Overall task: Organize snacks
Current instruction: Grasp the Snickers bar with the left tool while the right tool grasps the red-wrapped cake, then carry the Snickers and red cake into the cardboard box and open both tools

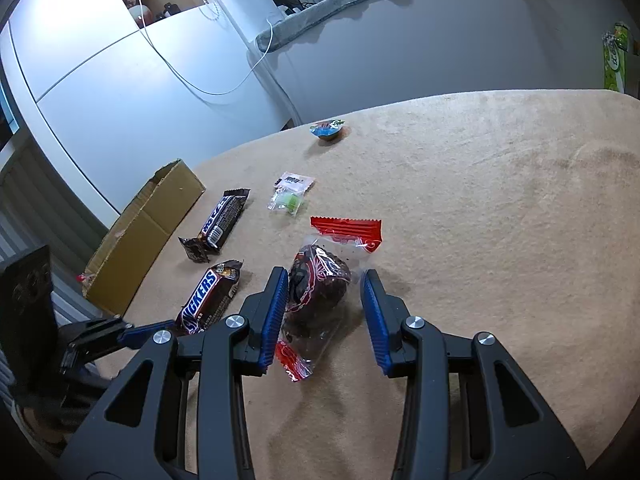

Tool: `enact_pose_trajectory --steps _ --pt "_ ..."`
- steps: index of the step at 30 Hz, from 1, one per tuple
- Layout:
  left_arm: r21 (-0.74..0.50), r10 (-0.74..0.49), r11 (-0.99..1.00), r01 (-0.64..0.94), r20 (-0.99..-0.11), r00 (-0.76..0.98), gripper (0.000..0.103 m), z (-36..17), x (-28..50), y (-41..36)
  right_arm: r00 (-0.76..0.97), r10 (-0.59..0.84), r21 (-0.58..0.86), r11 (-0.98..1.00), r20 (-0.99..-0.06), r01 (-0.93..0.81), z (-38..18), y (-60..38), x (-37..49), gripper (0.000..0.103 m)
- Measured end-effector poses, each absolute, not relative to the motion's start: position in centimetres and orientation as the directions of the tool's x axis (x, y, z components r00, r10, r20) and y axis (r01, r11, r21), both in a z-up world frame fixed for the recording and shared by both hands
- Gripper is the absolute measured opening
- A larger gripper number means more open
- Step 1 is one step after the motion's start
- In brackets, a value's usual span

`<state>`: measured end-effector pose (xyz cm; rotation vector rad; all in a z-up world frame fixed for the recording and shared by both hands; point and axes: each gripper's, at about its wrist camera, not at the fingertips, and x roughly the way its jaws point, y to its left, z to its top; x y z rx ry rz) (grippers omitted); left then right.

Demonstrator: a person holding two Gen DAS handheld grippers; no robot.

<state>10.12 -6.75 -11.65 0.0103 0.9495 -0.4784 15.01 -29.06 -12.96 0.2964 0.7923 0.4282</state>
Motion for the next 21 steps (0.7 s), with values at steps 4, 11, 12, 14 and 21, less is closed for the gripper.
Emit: enact_pose_trajectory --steps 4,11,12,14,21 --pt "-0.168 -0.350 0.918 0.360 -0.771 0.532 0.052 -11.4 10.0 -6.3 0.623 0.477 0.411 0.874 -0.620 -0.260 -13.0 -29.0 15.0 0.040" --pt "-0.130 -0.339 0.910 0.393 -0.778 0.529 0.055 -11.4 13.2 -8.5 0.623 0.481 0.412 0.872 -0.617 -0.264 -13.0 -29.1 14.9 0.040" --pt "-0.137 -0.346 0.907 0.398 -0.783 0.517 0.055 -11.7 13.6 -8.7 0.623 0.481 0.412 0.872 -0.616 -0.266 -13.0 -29.1 14.9 0.040" --pt "-0.132 -0.333 0.911 0.390 -0.794 0.509 0.037 -12.4 14.3 -8.9 0.622 0.483 0.411 0.871 -0.617 -0.269 -13.0 -29.1 14.9 0.040" --pt "-0.167 -0.355 0.916 0.364 -0.759 0.545 0.027 -11.5 13.8 -7.3 0.634 0.488 0.423 0.866 -0.600 -0.267 -12.7 -29.5 14.7 0.034"
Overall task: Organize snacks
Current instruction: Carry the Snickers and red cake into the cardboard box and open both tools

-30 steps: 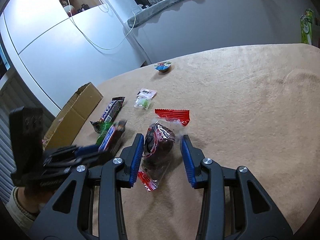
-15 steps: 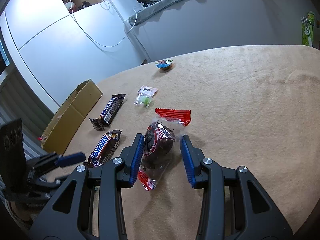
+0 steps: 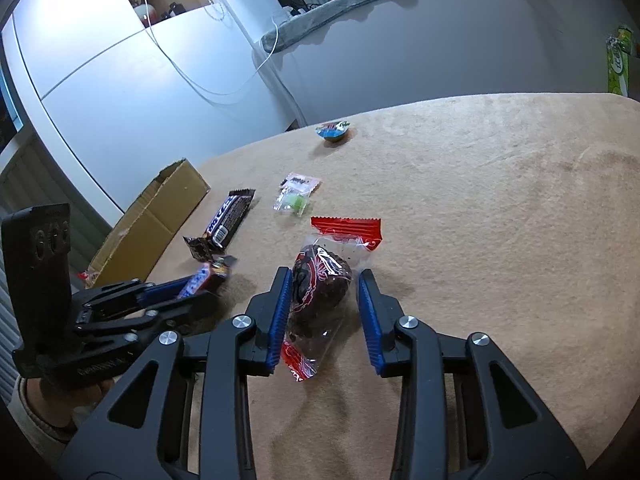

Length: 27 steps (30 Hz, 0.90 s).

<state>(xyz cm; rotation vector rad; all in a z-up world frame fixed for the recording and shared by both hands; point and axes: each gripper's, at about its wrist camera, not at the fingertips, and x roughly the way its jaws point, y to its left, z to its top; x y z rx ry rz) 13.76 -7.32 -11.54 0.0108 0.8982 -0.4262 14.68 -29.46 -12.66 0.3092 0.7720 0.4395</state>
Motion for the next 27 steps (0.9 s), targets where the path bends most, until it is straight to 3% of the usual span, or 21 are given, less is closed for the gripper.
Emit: enact_pose_trajectory --steps 9,19,25,27 --pt "-0.216 -0.407 0.908 0.360 -0.664 0.628 0.027 -7.4 11.5 -4.9 0.677 0.452 0.456 0.870 -0.581 -0.189 -11.4 -31.7 12.6 0.033" --pt "-0.198 -0.377 0.925 0.325 -0.590 0.714 0.027 -4.6 8.8 -0.8 0.738 0.410 0.378 0.898 -0.537 -0.224 -5.7 -29.8 11.0 0.031" --pt "-0.226 -0.359 0.933 0.280 -0.559 0.748 0.027 -4.4 7.5 3.0 0.714 0.275 0.196 0.961 -0.645 -0.193 -6.5 -27.1 11.5 0.032" --pt "-0.235 -0.354 0.935 0.266 -0.550 0.757 0.027 -4.4 7.0 4.3 0.727 0.174 0.130 0.985 -0.664 -0.117 -7.7 -27.5 11.7 0.054"
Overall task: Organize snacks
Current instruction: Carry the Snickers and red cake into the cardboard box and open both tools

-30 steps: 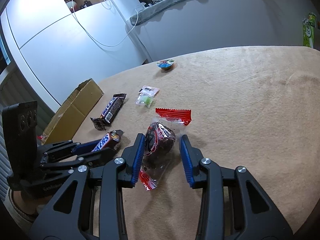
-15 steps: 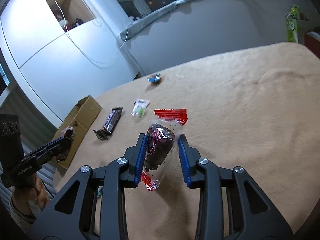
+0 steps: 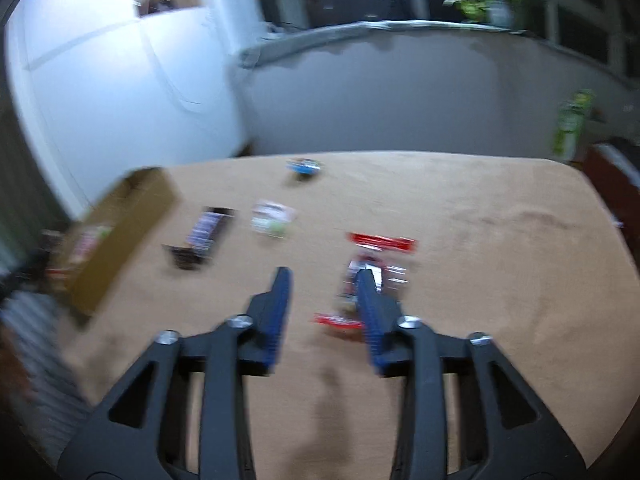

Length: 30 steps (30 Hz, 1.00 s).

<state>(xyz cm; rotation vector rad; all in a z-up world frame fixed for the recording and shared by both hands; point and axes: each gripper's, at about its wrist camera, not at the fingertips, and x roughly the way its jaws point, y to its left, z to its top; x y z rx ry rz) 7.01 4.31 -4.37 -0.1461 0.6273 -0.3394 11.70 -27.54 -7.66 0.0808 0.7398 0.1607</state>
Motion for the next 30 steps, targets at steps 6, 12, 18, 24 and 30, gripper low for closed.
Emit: enact_pose_trajectory --steps 6,12,18,24,30 --pt "-0.258 -0.333 0.939 0.227 -0.524 0.784 0.027 -4.3 5.9 7.6 0.684 0.121 0.104 0.992 -0.720 -0.066 -10.9 -28.0 14.9 0.083" --pt "-0.261 -0.308 0.945 0.195 -0.515 0.800 0.027 -4.4 5.3 9.4 0.650 0.096 0.064 0.995 -0.754 -0.072 -11.6 -27.0 16.3 0.039" --pt "-0.266 -0.272 0.952 0.151 -0.508 0.817 0.027 -4.6 4.9 11.5 0.704 0.118 0.082 0.993 -0.700 -0.085 -8.9 -26.2 14.6 0.038" --pt "-0.275 -0.244 0.955 0.113 -0.505 0.828 0.027 -4.9 5.3 13.8 0.739 0.237 0.110 0.970 -0.630 -0.217 -4.5 -21.0 14.2 0.038" --pt "-0.282 -0.213 0.957 0.073 -0.508 0.835 0.027 -5.5 5.8 16.2 0.709 0.379 0.106 0.911 -0.594 -0.398 -2.4 -12.5 14.8 0.038"
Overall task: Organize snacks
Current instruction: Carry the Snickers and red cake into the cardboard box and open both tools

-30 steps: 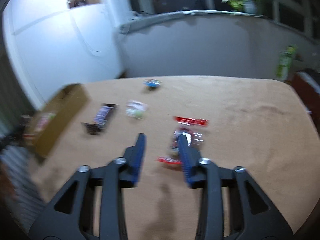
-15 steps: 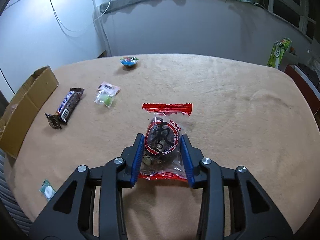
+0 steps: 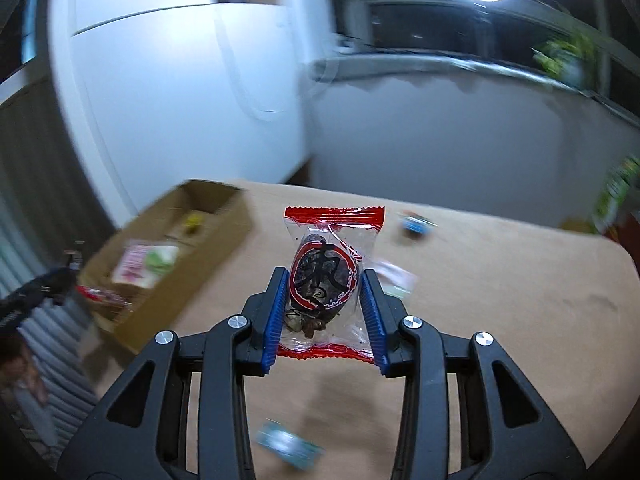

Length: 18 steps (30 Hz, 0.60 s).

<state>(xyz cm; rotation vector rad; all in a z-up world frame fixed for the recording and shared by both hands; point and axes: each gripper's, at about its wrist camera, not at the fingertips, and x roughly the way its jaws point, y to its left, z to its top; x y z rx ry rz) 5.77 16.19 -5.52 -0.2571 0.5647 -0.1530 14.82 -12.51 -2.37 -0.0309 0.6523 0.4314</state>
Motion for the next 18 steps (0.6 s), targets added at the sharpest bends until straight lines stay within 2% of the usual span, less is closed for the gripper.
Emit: enact_pose_trajectory --steps 4,10,12,13,15,16,17,18 --pt "-0.287 -0.198 0.957 0.051 -0.512 0.836 0.027 -6.0 6.7 17.6 0.657 0.469 0.110 0.853 -0.590 -0.510 -1.9 -6.3 16.3 0.038" --pt "-0.311 -0.223 0.949 0.059 -0.522 0.824 0.027 -6.8 9.5 18.7 0.628 0.529 0.069 0.793 -0.571 -0.605 -1.3 1.7 18.7 0.039" --pt "-0.317 -0.240 0.946 0.075 -0.523 0.818 0.028 -7.1 10.5 18.6 0.617 0.540 0.062 0.779 -0.573 -0.624 -1.5 3.6 19.9 0.050" --pt "-0.316 -0.244 0.945 0.081 -0.521 0.818 0.031 -7.2 10.7 18.5 0.627 0.530 0.051 0.785 -0.570 -0.617 -1.5 3.9 20.1 0.059" --pt "-0.308 -0.233 0.949 0.071 -0.529 0.816 0.045 -7.6 11.1 18.5 0.658 0.519 0.034 0.798 -0.546 -0.601 -1.4 3.7 19.8 0.064" --pt "-0.305 -0.227 0.950 0.066 -0.529 0.818 0.059 -7.6 11.0 18.5 0.664 0.517 0.033 0.802 -0.540 -0.597 -1.4 3.4 19.6 0.068" --pt "-0.299 -0.214 0.953 0.056 -0.527 0.823 0.066 -7.7 10.7 18.7 0.669 0.511 0.036 0.808 -0.540 -0.588 -1.6 2.9 19.3 0.070" --pt "-0.293 -0.202 0.955 0.048 -0.525 0.827 0.066 -7.8 10.4 19.0 0.670 0.505 0.040 0.813 -0.544 -0.580 -1.8 2.4 19.1 0.070"
